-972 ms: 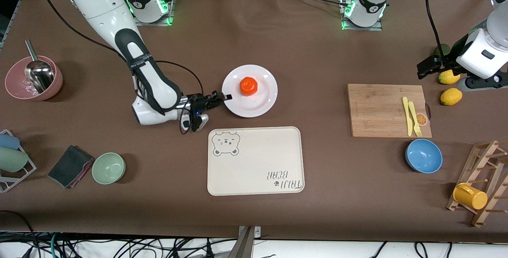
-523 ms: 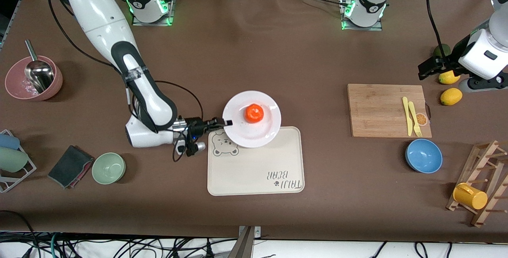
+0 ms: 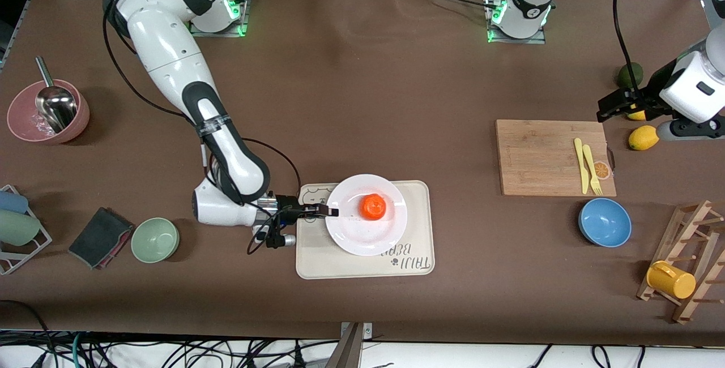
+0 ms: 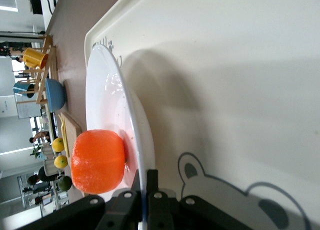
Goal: Place orange and plate with both arms
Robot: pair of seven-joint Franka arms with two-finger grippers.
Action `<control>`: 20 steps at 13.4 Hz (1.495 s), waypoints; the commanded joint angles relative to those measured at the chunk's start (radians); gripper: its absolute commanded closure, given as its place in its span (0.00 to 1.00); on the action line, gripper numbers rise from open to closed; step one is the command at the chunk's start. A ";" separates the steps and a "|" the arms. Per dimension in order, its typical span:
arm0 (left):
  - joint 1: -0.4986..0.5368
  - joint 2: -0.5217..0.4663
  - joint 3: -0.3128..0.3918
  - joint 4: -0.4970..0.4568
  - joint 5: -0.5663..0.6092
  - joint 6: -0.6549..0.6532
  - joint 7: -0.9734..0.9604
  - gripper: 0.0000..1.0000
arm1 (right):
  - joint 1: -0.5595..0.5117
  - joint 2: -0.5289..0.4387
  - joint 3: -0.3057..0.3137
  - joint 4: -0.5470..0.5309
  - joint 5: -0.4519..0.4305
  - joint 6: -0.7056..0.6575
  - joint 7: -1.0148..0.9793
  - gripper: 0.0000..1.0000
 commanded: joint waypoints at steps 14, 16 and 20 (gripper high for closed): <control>-0.055 0.002 0.036 0.032 -0.006 0.007 0.025 0.00 | 0.007 -0.194 -0.063 -0.011 -0.725 -0.094 0.008 0.00; -0.054 0.002 0.036 0.033 -0.006 0.007 0.023 0.00 | 0.006 -0.274 -0.102 -0.022 -0.880 -0.223 0.005 0.00; -0.054 0.000 0.036 0.033 -0.005 0.007 0.023 0.00 | -0.003 -0.441 -0.184 -0.019 -1.089 -0.455 0.008 0.00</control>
